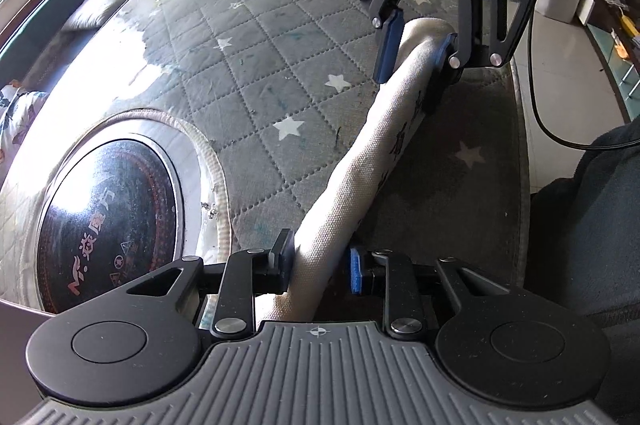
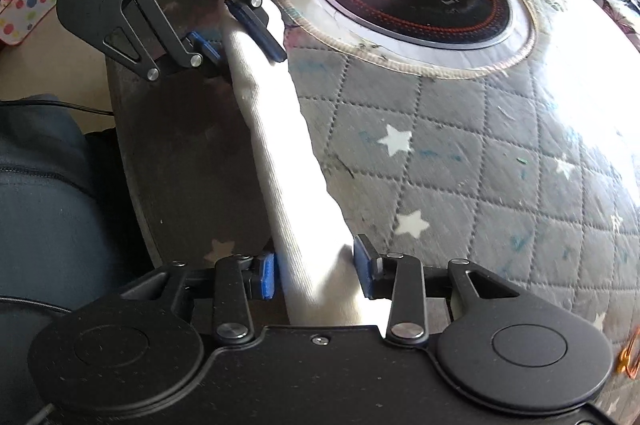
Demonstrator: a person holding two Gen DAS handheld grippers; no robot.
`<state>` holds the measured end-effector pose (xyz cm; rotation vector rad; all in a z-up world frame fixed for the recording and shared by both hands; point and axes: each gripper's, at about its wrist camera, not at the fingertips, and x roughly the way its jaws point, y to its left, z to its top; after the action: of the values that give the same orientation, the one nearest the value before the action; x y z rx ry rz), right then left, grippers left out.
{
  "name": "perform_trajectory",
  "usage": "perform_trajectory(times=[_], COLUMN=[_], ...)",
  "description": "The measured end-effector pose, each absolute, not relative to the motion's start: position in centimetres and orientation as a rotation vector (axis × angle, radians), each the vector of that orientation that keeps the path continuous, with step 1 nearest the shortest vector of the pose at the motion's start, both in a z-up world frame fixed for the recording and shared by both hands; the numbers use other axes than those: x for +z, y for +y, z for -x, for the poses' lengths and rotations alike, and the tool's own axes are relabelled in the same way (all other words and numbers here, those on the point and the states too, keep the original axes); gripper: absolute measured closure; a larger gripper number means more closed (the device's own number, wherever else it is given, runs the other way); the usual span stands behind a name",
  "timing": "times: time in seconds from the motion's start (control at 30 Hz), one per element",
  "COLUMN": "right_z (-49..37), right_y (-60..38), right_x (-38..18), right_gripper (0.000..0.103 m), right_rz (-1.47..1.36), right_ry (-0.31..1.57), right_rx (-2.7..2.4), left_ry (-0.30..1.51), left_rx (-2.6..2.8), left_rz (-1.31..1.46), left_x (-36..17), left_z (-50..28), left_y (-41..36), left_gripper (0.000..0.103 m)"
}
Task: Fold shopping bag
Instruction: 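Lift the bag strip with both tools and carry it toward the pink box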
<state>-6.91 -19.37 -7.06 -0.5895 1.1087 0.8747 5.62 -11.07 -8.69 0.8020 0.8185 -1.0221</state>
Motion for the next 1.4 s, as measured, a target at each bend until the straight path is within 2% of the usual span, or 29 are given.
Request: perform_trajectory(times=[0.23,0.57,0.73,0.97,1.13,1.4], right_z=[7.9,8.0,8.1,8.3,8.6,10.6], right_y=[-19.0,-18.8,-18.7,-18.7,-18.7,-17.2], right_x=[-7.2,-7.5,-7.6,-7.7,-7.3,-4.3], right_gripper=[0.062,0.063,0.063,0.064,0.069,0.07], right_rz=[0.662,0.666,0.668,0.65,0.647,0.715], right_ry=[1.082,1.073,1.069,1.065,1.053,0.981], right_rx=[0.849,0.817,0.804,0.772,0.73,0.71], left_ry=[0.811,0.783,0.789,0.807,0.827,0.821], left_rx=[-1.013,-1.011,-1.0,-0.953,-0.932,-0.852], left_rz=[-0.827,-0.862,-0.87,-0.838,-0.785,-0.677], left_x=[-8.7,-9.4,-9.7,-9.8,-9.5,-6.5], left_z=[-5.7,-6.3,-6.4,-6.4,-5.3,-2.4], left_y=[-10.6,-10.3,-10.4,-10.5,-10.4,-8.6], left_gripper=[0.069,0.068,0.063,0.069,0.074,0.075])
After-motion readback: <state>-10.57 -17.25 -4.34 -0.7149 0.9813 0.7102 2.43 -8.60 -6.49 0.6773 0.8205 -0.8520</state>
